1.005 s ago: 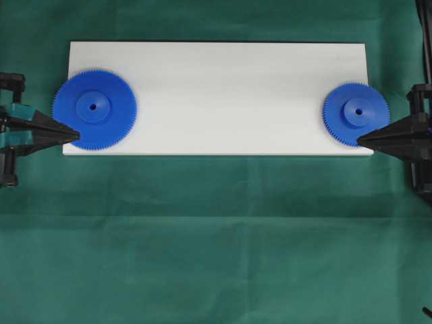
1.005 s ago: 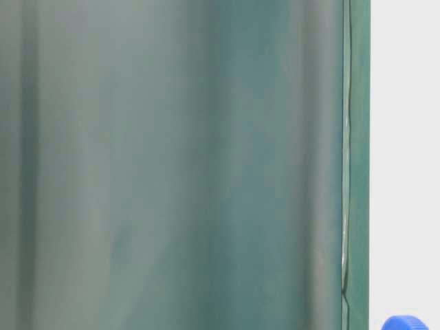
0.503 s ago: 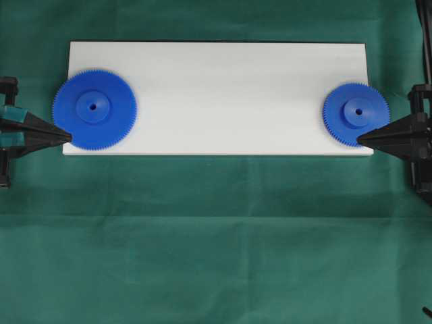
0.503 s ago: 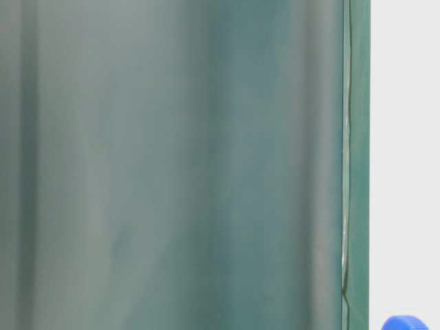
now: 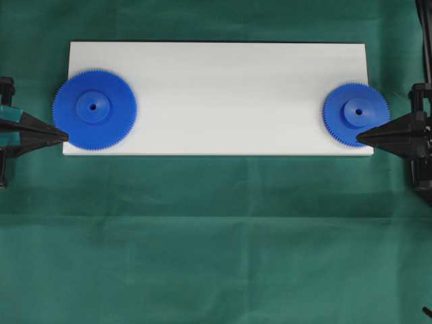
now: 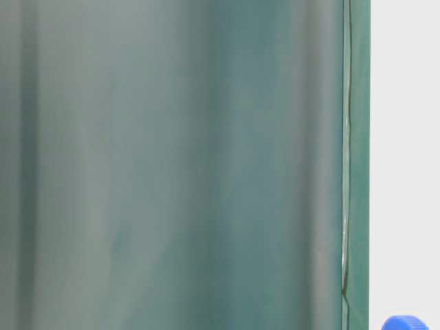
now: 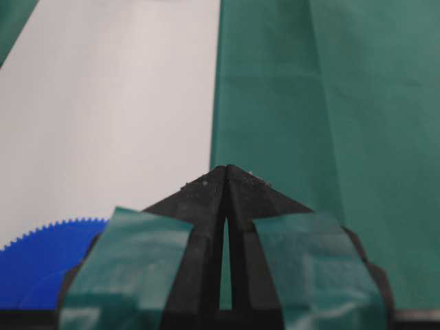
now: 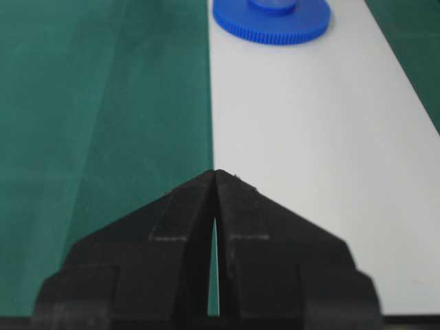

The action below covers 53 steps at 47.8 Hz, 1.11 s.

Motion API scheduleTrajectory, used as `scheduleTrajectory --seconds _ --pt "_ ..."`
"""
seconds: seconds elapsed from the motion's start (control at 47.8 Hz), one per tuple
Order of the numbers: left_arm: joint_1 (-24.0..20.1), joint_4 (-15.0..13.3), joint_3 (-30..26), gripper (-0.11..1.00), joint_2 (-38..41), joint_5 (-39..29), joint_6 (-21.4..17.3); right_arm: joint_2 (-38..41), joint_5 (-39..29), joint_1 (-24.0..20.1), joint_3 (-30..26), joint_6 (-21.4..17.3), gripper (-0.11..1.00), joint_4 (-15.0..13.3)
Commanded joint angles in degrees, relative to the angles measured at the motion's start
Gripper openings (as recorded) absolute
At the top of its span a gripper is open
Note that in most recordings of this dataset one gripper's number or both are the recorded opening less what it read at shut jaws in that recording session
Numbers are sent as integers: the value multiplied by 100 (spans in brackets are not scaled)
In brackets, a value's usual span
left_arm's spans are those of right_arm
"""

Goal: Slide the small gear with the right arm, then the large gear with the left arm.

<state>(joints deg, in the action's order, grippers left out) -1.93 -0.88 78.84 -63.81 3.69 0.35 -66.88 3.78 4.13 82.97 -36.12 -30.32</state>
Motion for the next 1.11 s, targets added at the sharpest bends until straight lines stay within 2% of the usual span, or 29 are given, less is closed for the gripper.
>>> scheduleTrajectory --seconds 0.0,0.272,1.089 --pt "-79 -9 -26 0 -44 53 0 44 18 35 -70 -9 50 -9" --pt "-220 -9 114 0 -220 44 18 44 18 123 -70 -18 50 -9" --pt "-255 -18 255 0 -413 44 26 44 18 149 -18 -35 50 -9"
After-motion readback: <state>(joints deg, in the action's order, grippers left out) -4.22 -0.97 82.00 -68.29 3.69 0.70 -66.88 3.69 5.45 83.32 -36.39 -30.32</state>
